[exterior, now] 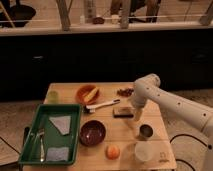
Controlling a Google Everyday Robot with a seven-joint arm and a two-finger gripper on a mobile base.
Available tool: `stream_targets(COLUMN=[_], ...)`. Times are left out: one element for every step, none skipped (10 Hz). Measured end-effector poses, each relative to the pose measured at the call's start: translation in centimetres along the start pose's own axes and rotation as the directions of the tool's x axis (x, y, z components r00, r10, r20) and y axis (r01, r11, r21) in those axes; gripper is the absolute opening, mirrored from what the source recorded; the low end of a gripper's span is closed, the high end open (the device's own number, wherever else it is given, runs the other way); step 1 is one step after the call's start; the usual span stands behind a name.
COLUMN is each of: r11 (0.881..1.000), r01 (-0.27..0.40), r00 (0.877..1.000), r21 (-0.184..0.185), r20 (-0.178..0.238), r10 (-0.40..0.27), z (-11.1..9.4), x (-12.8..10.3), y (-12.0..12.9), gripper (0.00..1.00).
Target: Wipe purple bowl with eraser
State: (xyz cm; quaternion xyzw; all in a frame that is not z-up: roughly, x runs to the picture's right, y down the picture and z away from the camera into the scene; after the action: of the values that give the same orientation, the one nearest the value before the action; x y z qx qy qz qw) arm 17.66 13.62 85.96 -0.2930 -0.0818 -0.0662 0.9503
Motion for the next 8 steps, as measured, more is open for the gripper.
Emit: stream_targets(r11=[1.000,1.000,1.000,1.000,1.000,1.000,1.000,1.000], r01=[0.003,0.008,0.010,0.011,0.012,0.014,0.015,0.011], r00=[1.000,1.000,1.000,1.000,0.999,0.999,0.999,0.999], r21=[-0.003,-0.005,-0.006,-0.007,-0.008,-0.009,-0.010,-0.012], r20=[0.006,0.013,0.019,0.023,0.031,0.034,0.040,0.048], r10=[-0.003,-0.008,-0.010,-0.011,-0.012,-0.014,-0.014,-0.011], z=[0.2,0.3,0.4,0.5,0.6,0.7,0.8,1.0], x=[-0.2,-0.5,-0.7,-0.8,-1.0,-1.1,-1.3,-1.2], y=[0.0,0.0,-0.1,-0.1,-0.1,-0.1,-0.2,-0.1], gripper=[0.80,0.80,0.80,0.80,0.80,0.80,0.80,0.80])
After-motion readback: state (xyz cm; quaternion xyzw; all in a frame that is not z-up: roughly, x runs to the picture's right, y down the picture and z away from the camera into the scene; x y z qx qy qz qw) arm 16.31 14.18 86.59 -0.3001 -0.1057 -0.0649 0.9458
